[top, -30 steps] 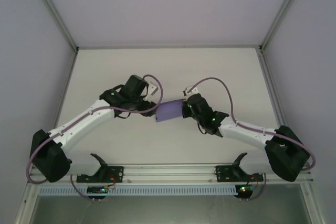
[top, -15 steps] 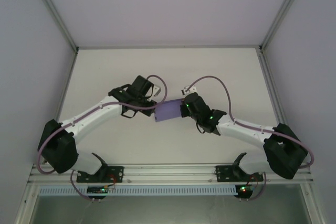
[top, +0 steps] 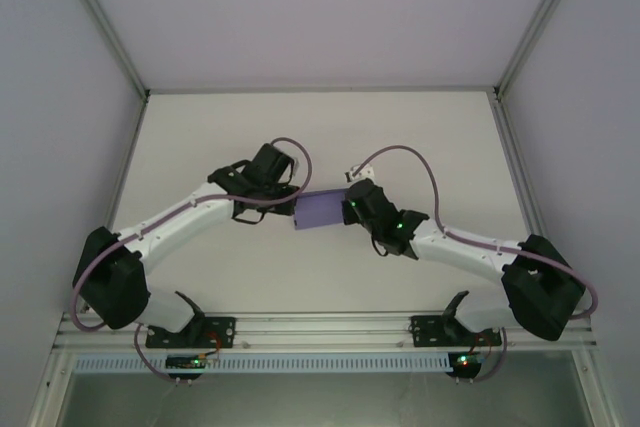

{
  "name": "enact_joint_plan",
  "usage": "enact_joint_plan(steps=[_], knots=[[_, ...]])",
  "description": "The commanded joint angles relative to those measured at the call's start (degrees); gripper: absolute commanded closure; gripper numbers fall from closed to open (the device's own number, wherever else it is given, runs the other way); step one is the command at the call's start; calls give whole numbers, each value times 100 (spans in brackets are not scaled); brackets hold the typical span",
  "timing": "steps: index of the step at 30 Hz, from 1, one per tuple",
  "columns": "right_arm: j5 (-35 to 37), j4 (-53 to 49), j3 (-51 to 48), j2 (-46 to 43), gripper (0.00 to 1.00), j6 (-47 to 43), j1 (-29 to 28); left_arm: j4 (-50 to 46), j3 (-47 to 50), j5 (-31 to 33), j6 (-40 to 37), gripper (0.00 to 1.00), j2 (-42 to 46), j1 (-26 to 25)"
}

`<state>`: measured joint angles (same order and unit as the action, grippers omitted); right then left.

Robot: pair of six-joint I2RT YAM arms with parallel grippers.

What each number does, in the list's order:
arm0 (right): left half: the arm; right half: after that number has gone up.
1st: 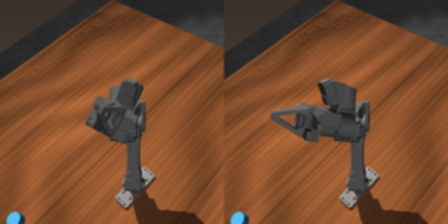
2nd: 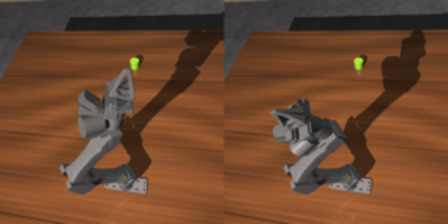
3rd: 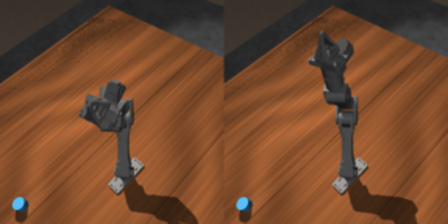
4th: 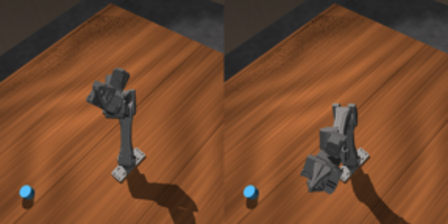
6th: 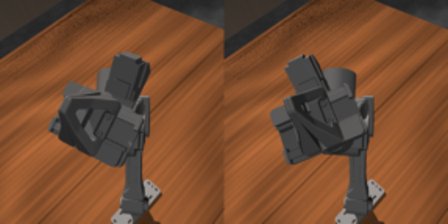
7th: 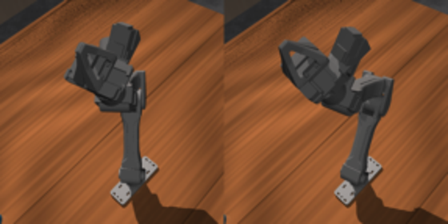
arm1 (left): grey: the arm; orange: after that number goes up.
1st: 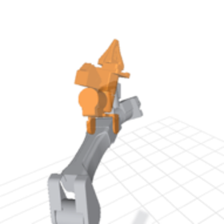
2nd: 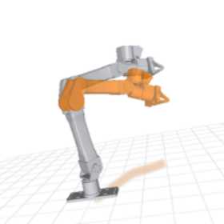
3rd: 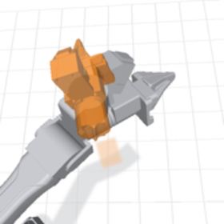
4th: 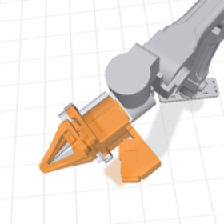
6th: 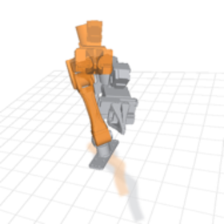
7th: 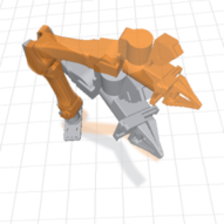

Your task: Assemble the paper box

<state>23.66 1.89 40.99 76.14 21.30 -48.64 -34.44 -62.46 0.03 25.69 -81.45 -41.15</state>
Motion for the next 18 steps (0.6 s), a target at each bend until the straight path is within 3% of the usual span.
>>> enact_joint_plan(steps=[1, 7, 13, 18], knots=[[18, -845, -127, 141, 95, 461, -91, 58, -111, 282, 1010, 100, 32, -104], [113, -804, -121, 147, 95, 552, -169, 130, -113, 743, 1096, 100, -171, -370], [195, -789, -148, 143, 94, 544, -191, -438, -193, 1323, 1192, 100, -389, -736], [285, -532, -306, 150, 94, 562, -233, 138, 592, 1043, 1656, 100, -202, -801]])
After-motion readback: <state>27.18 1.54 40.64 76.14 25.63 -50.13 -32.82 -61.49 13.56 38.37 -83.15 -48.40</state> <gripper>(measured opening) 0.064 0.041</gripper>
